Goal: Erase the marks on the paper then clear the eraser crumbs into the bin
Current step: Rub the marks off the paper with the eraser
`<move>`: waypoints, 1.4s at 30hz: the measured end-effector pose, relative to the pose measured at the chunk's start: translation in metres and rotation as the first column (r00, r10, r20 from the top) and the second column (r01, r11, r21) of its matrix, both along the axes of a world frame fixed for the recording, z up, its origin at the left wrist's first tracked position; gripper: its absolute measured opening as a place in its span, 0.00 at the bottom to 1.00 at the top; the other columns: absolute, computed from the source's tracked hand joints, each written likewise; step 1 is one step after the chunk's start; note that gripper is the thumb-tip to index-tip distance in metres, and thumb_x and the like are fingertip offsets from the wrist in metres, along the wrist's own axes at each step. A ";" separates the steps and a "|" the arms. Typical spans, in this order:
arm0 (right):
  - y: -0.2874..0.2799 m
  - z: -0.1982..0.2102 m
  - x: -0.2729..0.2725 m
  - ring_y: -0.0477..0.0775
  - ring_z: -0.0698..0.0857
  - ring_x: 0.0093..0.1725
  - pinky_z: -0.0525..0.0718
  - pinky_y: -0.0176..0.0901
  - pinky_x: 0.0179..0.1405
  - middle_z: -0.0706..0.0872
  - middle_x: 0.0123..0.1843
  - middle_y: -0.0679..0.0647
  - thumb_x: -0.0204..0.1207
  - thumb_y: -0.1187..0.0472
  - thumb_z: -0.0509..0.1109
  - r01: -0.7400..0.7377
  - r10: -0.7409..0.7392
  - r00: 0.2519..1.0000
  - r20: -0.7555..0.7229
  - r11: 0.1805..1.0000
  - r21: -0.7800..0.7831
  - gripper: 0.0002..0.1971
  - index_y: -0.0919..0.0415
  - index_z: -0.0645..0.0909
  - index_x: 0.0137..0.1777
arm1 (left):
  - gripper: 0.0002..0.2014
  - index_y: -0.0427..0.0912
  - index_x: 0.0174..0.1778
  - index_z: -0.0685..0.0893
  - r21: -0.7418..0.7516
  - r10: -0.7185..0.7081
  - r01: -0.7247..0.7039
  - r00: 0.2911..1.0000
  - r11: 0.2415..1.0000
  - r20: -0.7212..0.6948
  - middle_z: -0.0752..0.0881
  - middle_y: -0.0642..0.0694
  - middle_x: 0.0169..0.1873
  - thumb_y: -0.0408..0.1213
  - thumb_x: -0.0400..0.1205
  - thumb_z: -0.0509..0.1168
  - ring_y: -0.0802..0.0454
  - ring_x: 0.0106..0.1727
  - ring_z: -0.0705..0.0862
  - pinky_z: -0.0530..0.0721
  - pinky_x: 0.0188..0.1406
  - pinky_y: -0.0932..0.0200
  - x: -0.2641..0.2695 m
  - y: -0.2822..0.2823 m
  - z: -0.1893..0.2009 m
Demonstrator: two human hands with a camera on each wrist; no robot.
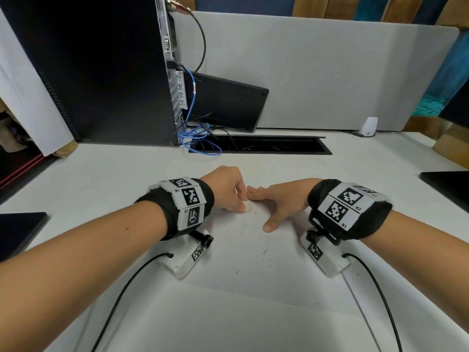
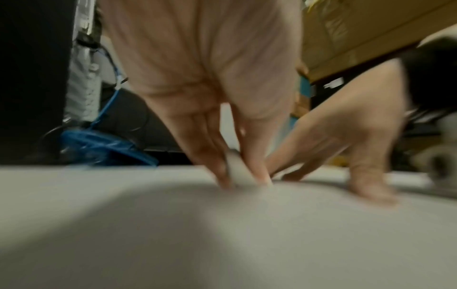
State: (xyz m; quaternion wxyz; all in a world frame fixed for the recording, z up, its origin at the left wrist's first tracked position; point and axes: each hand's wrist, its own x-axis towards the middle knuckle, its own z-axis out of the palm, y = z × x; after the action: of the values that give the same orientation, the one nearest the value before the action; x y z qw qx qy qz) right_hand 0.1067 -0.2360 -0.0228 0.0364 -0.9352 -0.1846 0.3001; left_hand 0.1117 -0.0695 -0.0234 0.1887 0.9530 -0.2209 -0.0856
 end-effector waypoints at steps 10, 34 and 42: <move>0.002 0.001 -0.001 0.46 0.49 0.84 0.49 0.44 0.82 0.44 0.85 0.41 0.72 0.49 0.73 0.004 -0.004 1.000 0.000 1.000 0.006 0.48 0.51 0.44 0.83 | 0.11 0.41 0.48 0.90 -0.023 0.008 -0.008 1.000 1.000 0.001 0.80 0.57 0.33 0.42 0.74 0.74 0.56 0.41 0.81 0.76 0.44 0.64 0.001 0.001 -0.001; 0.004 0.001 -0.002 0.46 0.49 0.84 0.51 0.45 0.82 0.43 0.85 0.39 0.71 0.50 0.74 0.038 -0.038 0.999 -0.004 0.999 0.002 0.49 0.49 0.44 0.83 | 0.08 0.43 0.44 0.91 -0.016 -0.026 0.025 0.997 1.000 -0.072 0.82 0.57 0.29 0.42 0.74 0.74 0.57 0.35 0.81 0.76 0.36 0.68 -0.014 0.005 0.000; 0.006 0.002 -0.001 0.46 0.49 0.84 0.51 0.45 0.81 0.43 0.85 0.38 0.72 0.51 0.74 0.046 -0.046 0.999 -0.018 0.999 0.012 0.48 0.50 0.45 0.83 | 0.11 0.41 0.48 0.91 0.011 0.004 -0.004 1.000 1.000 -0.015 0.80 0.60 0.30 0.42 0.74 0.74 0.56 0.41 0.80 0.75 0.43 0.64 -0.014 0.010 0.005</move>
State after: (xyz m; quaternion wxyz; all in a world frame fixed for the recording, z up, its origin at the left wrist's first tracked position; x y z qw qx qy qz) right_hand 0.1057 -0.2302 -0.0211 0.0507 -0.9363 -0.1646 0.3061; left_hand 0.0981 -0.0593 -0.0182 0.1852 0.9538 -0.2171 -0.0937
